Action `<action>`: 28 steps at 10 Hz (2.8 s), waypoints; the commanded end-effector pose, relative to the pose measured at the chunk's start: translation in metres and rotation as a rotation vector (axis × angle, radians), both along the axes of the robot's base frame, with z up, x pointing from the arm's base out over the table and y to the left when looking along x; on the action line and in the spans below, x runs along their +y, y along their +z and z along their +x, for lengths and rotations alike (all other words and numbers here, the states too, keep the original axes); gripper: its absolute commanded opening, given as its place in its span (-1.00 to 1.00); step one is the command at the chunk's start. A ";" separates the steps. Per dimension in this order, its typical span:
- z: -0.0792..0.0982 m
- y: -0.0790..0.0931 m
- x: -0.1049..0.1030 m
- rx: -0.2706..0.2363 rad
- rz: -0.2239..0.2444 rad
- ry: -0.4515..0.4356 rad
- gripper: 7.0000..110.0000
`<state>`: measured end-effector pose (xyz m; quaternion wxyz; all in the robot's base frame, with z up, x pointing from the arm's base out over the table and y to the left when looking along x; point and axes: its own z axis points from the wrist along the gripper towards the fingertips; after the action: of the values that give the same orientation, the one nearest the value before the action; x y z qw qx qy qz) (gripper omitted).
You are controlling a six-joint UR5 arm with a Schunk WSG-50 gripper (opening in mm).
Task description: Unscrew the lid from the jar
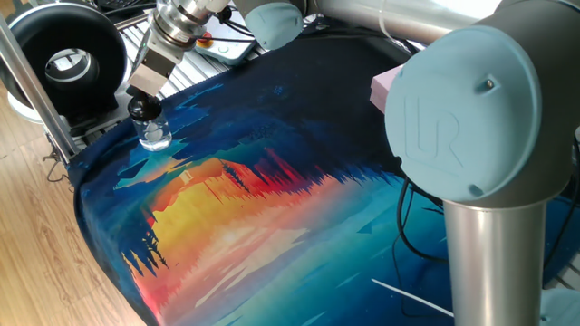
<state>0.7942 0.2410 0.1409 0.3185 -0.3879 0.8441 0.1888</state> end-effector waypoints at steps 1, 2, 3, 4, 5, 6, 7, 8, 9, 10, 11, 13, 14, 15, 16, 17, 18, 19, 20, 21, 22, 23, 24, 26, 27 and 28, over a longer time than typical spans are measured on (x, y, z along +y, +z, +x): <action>-0.009 -0.003 0.002 0.029 0.019 -0.006 -0.71; -0.012 -0.005 0.001 0.034 0.013 0.003 -0.71; -0.014 -0.006 0.001 0.035 0.011 0.009 -0.71; -0.013 -0.005 0.003 0.034 0.018 0.011 -0.71; -0.013 -0.005 0.004 0.034 0.023 0.011 -0.71; -0.013 -0.004 0.004 0.032 0.027 0.011 -0.71; -0.016 -0.003 0.007 0.033 0.033 0.027 -0.71; -0.017 -0.002 0.009 0.035 0.039 0.037 -0.71; -0.019 -0.003 0.009 0.038 0.038 0.043 -0.71; -0.020 -0.004 0.010 0.041 0.036 0.051 -0.71; -0.022 -0.005 0.009 0.042 0.030 0.063 -0.71; -0.023 -0.007 0.008 0.043 0.016 0.076 -0.71; -0.023 -0.009 0.006 0.041 0.001 0.081 -0.71; -0.023 -0.010 0.005 0.042 -0.006 0.091 -0.71; -0.025 -0.012 0.004 0.046 -0.015 0.098 -0.71; -0.026 -0.012 0.005 0.049 -0.017 0.109 -0.71; -0.027 -0.012 0.003 0.054 -0.030 0.125 -0.71; -0.027 -0.011 0.004 0.057 -0.033 0.147 -0.71; -0.024 -0.010 0.006 0.053 -0.037 0.159 -0.71; -0.023 -0.012 0.007 0.053 -0.049 0.168 -0.71; -0.022 -0.014 0.007 0.058 -0.063 0.176 -0.71; -0.021 -0.016 0.008 0.060 -0.074 0.184 -0.71; -0.022 -0.017 0.009 0.063 -0.079 0.195 -0.71; -0.027 -0.018 0.007 0.074 -0.096 0.213 -0.71; -0.028 -0.019 0.004 0.076 -0.107 0.219 -0.71; -0.030 -0.020 0.002 0.080 -0.118 0.225 -0.71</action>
<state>0.7663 0.2464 0.1201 0.2457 -0.4831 0.8184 0.1910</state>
